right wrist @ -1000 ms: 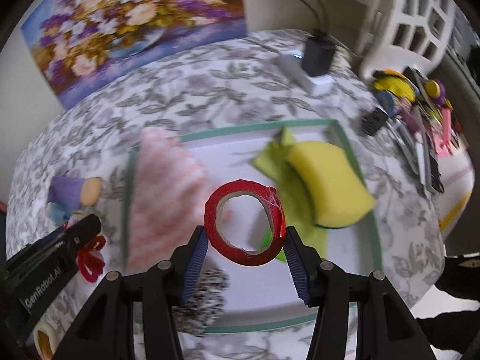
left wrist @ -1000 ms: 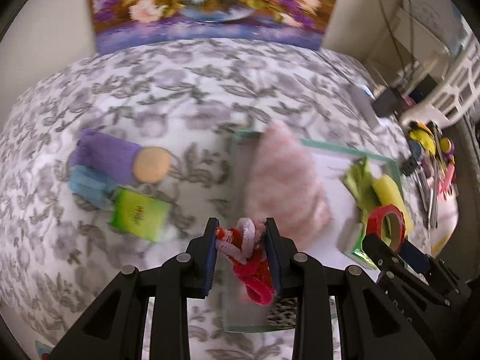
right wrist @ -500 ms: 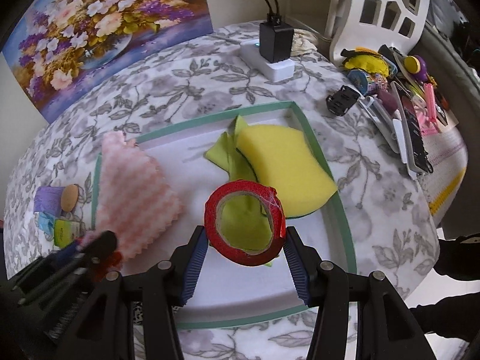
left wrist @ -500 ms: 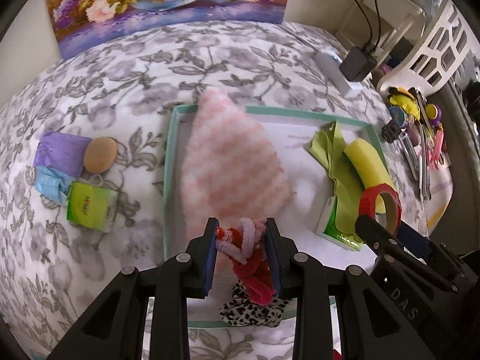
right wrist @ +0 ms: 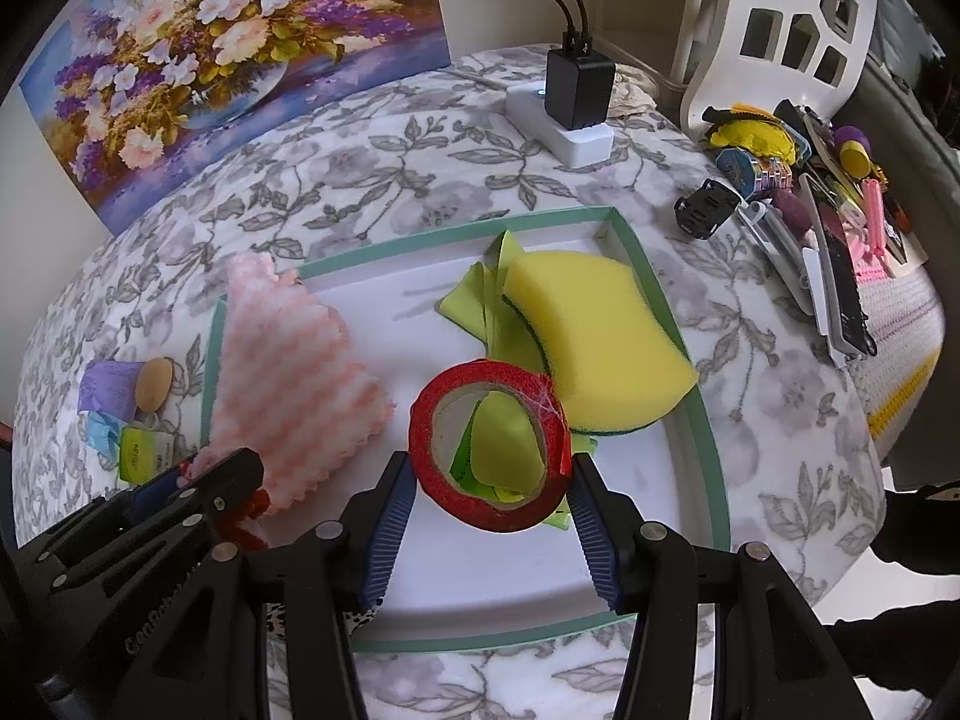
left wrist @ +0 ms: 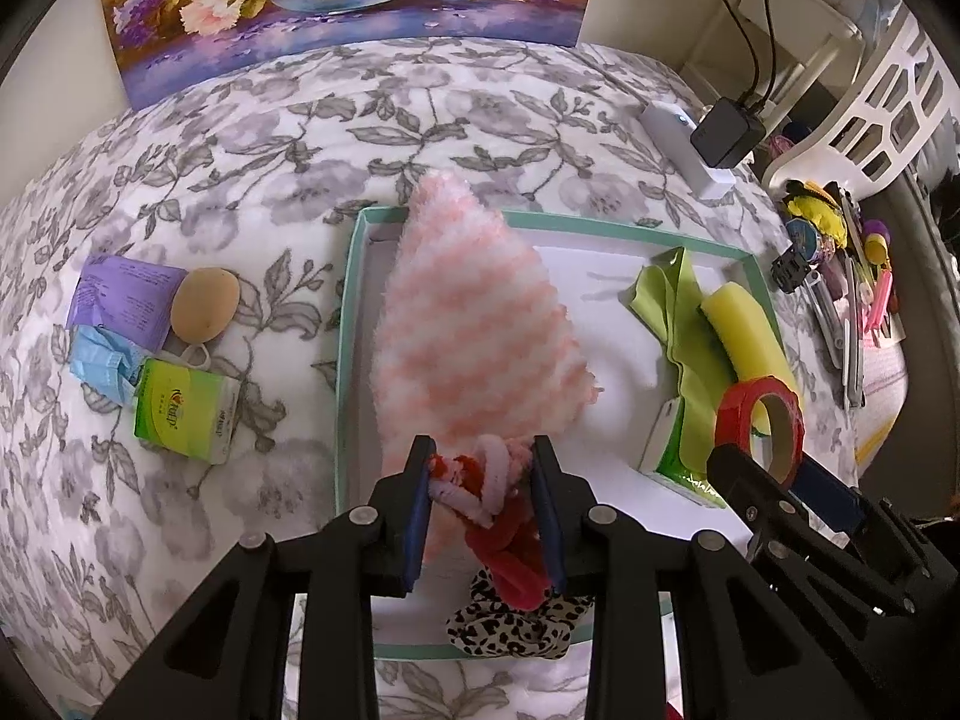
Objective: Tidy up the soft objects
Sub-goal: 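Open the left tool to drop the red toy while the right tool lowers the tape, then move both tools back toward the remaining items beside the tray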
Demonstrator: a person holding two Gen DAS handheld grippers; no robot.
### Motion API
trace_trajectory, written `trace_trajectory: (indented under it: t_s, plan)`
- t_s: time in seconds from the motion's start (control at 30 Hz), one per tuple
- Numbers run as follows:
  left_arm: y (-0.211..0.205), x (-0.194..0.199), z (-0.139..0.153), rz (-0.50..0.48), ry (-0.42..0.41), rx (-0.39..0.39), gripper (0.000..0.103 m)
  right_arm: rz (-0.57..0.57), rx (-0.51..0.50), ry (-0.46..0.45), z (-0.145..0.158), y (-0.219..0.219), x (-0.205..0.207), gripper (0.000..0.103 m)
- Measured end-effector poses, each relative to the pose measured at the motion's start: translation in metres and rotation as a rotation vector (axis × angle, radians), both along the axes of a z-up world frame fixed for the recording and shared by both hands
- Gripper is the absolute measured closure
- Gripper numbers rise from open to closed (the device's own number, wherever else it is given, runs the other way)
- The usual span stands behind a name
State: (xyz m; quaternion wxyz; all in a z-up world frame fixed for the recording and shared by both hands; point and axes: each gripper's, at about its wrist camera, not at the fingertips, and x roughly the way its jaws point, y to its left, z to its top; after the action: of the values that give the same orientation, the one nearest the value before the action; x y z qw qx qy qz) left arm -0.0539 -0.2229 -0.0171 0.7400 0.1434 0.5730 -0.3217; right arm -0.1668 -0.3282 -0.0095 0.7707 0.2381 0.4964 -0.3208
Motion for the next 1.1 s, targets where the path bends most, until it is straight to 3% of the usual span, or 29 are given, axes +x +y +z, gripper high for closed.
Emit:
trace_trajectory:
  t_s: [0.2, 0.33, 0.47, 0.57, 0.67, 0.73, 0.97, 1.03, 1.1]
  plan:
    - [0.002, 0.001, 0.002, 0.006, -0.003, -0.003, 0.069, 0.009, -0.003, -0.006, 0.002, 0.002, 0.001, 0.048]
    - [0.002, 0.002, 0.002, 0.011, -0.015, 0.003, 0.049, 0.01, 0.01, -0.013, 0.001, 0.001, 0.001, 0.048]
    - [0.006, 0.006, 0.002, 0.034, -0.019, 0.009, 0.044, 0.007, 0.024, -0.015, -0.002, -0.001, 0.0, 0.047]
    - [0.008, 0.01, 0.004, 0.05, -0.025, 0.005, 0.034, 0.012, 0.023, -0.002, -0.004, 0.0, 0.001, 0.047]
    - [0.011, 0.013, 0.007, 0.063, -0.038, 0.001, 0.033, 0.016, 0.019, -0.003, -0.004, 0.001, 0.001, 0.041]
    - [0.014, 0.015, 0.008, 0.072, -0.045, 0.001, 0.023, 0.016, 0.016, -0.004, -0.004, 0.001, 0.001, 0.035]
    - [0.027, 0.028, 0.007, 0.135, -0.059, 0.015, 0.021, 0.023, 0.01, 0.018, -0.009, 0.002, 0.001, 0.026]
    - [0.031, 0.031, 0.007, 0.153, -0.063, 0.015, 0.007, 0.023, 0.007, 0.02, -0.01, 0.003, 0.001, 0.02]
    - [0.037, 0.035, 0.007, 0.185, -0.078, 0.02, 0.005, 0.023, 0.003, 0.023, -0.011, 0.002, 0.001, 0.016]
